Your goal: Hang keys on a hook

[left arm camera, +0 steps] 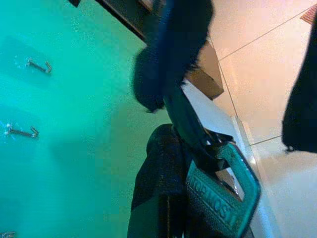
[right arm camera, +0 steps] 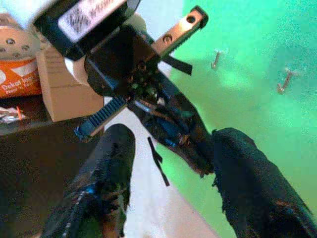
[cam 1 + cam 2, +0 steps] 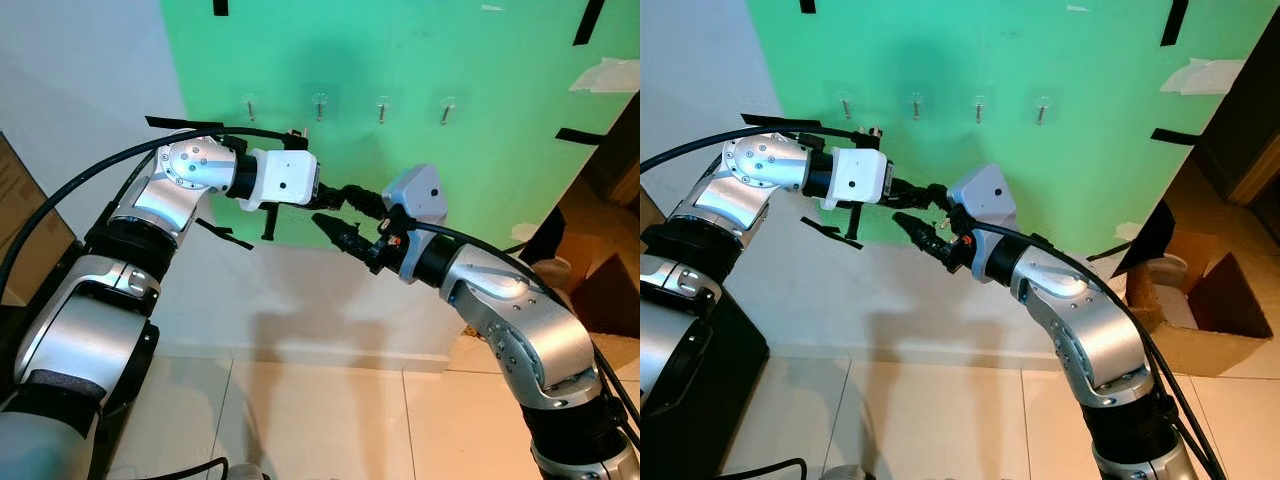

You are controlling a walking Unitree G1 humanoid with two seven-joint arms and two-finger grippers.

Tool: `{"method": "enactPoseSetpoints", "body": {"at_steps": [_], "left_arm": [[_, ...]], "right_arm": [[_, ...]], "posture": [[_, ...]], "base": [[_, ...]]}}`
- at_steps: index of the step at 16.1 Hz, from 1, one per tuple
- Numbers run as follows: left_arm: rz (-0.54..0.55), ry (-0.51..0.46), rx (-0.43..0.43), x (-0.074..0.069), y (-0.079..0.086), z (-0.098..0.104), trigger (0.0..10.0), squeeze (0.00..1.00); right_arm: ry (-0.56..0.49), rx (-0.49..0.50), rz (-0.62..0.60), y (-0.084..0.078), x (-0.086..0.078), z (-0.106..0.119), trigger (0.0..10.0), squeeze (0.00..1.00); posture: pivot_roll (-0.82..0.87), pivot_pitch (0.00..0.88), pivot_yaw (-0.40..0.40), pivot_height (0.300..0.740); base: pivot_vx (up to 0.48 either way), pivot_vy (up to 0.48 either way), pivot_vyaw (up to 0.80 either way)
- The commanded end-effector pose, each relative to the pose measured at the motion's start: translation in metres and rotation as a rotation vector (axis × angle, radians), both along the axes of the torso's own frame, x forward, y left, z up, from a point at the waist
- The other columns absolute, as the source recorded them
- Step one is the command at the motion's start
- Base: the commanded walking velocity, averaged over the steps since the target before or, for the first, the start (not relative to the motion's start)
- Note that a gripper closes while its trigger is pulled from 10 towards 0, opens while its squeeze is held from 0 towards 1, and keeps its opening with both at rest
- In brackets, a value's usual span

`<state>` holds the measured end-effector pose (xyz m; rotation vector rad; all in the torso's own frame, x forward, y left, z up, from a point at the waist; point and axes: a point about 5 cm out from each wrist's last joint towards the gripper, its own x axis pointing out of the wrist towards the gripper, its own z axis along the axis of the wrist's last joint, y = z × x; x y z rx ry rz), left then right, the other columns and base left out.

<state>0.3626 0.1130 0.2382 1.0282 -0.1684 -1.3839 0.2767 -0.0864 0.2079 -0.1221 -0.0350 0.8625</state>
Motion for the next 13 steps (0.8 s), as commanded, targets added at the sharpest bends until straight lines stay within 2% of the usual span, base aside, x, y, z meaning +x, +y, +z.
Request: {"method": "enactPoseSetpoints", "body": {"at_steps": [1,7,13], "left_arm": [[-0.022,-0.008,0.01,-0.0027,0.0004,0.0002,10.0,0.0],[-0.05,-0.008,0.019,-0.0057,-0.0031,-0.0005,10.0,0.0],[-0.065,-0.01,0.023,-0.008,-0.005,-0.0001,10.0,0.0]], "right_arm": [[-0.03,0.015,-0.002,-0.0035,0.0017,0.0082,10.0,0.0],[-0.027,0.016,0.089,-0.0016,-0.0004,0.0092,10.0,0.0],[-0.016,0.003,0.104,-0.0012,0.0021,0.0062,10.0,0.0]], "posture": [[-0.03,0.0,-0.015,0.74],[-0.03,0.0,-0.016,0.74],[-0.03,0.0,-0.02,0.74]], "base": [[0.0,0.0,0.0],[0.0,0.0,0.0],[0.0,0.0,0.0]]}}
